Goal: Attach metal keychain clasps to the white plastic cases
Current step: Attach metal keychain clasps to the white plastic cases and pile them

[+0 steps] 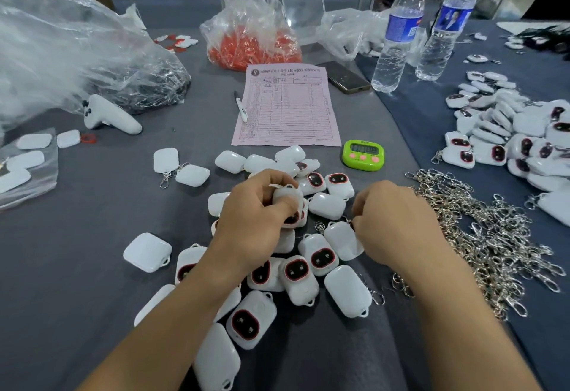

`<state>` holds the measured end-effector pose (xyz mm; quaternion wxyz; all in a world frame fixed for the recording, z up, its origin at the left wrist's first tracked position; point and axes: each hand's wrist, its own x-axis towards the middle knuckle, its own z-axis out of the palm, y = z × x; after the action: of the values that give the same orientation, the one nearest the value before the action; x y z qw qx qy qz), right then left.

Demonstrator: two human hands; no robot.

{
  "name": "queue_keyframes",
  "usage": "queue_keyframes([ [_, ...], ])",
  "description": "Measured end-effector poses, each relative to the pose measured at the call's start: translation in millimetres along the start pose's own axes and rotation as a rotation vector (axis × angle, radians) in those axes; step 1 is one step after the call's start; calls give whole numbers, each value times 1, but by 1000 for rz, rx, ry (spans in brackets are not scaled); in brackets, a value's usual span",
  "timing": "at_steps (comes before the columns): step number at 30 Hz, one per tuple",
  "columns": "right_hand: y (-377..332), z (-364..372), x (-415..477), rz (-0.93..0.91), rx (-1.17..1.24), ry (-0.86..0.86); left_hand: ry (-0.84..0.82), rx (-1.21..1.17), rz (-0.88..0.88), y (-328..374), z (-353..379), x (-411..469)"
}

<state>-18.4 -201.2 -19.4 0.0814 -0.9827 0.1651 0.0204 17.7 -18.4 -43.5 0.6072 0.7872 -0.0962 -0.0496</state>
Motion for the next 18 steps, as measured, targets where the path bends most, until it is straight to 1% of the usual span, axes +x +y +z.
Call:
queue_keyframes([
  [6,0,5,3,-24,53,65,17,29,13,-2,2,-1],
  [9,1,10,4,-8,49,103,30,36,20,-2,4,-2],
  [12,0,13,7,12,50,69,38,75,32,-2,8,-4],
  [18,1,11,6,-34,67,-42,80,129,63,-1,19,-3],
])
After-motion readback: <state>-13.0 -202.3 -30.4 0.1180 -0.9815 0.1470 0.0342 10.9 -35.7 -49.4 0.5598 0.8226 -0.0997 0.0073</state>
